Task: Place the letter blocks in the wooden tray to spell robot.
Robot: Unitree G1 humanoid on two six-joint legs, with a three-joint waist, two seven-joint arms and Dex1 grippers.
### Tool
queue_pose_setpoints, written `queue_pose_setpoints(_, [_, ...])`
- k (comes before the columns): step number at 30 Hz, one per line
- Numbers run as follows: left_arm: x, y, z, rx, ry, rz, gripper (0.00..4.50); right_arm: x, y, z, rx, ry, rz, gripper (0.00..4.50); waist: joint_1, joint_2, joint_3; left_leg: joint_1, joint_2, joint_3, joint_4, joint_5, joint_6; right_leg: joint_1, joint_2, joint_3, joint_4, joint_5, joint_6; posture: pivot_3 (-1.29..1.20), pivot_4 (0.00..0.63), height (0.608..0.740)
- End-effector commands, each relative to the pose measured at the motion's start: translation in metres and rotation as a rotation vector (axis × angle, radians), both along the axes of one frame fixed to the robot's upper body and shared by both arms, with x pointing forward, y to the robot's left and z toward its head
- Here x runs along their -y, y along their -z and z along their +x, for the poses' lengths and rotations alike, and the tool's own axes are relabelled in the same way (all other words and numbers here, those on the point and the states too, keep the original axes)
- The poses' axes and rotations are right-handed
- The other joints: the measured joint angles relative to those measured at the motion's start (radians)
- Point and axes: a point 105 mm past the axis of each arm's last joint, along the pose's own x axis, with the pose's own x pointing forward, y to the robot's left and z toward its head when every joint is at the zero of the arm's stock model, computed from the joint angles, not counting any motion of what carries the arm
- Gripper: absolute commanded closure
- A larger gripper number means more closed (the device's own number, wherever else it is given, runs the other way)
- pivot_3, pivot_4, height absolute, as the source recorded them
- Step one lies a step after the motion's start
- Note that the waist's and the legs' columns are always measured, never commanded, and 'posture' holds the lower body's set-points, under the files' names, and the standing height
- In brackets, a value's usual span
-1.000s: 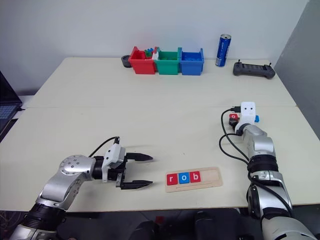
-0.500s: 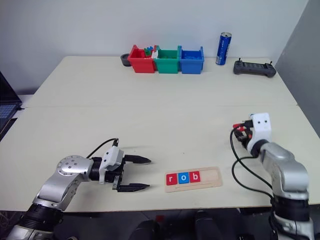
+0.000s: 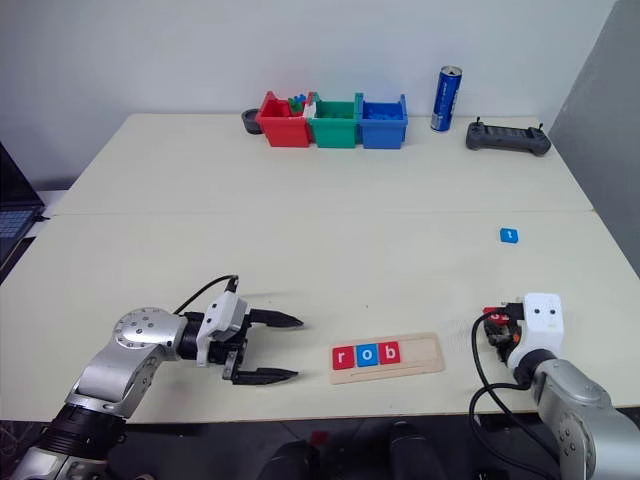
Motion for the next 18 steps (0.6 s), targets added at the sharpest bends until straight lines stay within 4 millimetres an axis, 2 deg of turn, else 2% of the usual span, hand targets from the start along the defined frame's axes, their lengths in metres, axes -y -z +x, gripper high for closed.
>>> queue_pose_setpoints(1, [0.0009,-0.0088,-0.0013,0.043,0.014,-0.016,0.0,0.0129,0.0039,-0.0008,-0.009,0.059,0.003,3.04,0.0,0.0,0.0,0.0,0.0,0.0,0.0,0.0,0.0,0.0,0.0,0.0,0.0,0.0,0.0,0.0,0.15,0.74])
queue_pose_setpoints(12, [-0.0054,-0.0015,-0.0062,0.043,-0.008,-0.015,0.0,0.0188,0.0094,0.001,-0.011,0.119,0.09,3.04,0.002,-0.002,-0.001,0.0,0.0,0.0,0.0,0.0,0.0,0.001,0.0,0.0,0.0,0.0,0.0,0.0,0.15,0.74])
queue_pose_setpoints(18, [-0.0064,0.0002,-0.0065,0.049,-0.013,-0.018,0.0,0.0151,0.0057,0.0031,0.009,0.109,0.098,0.99,0.002,-0.002,-0.001,0.001,0.0,0.0,0.0,0.0,0.0,0.001,0.0,0.0,0.0,0.0,0.0,0.0,0.15,0.74])
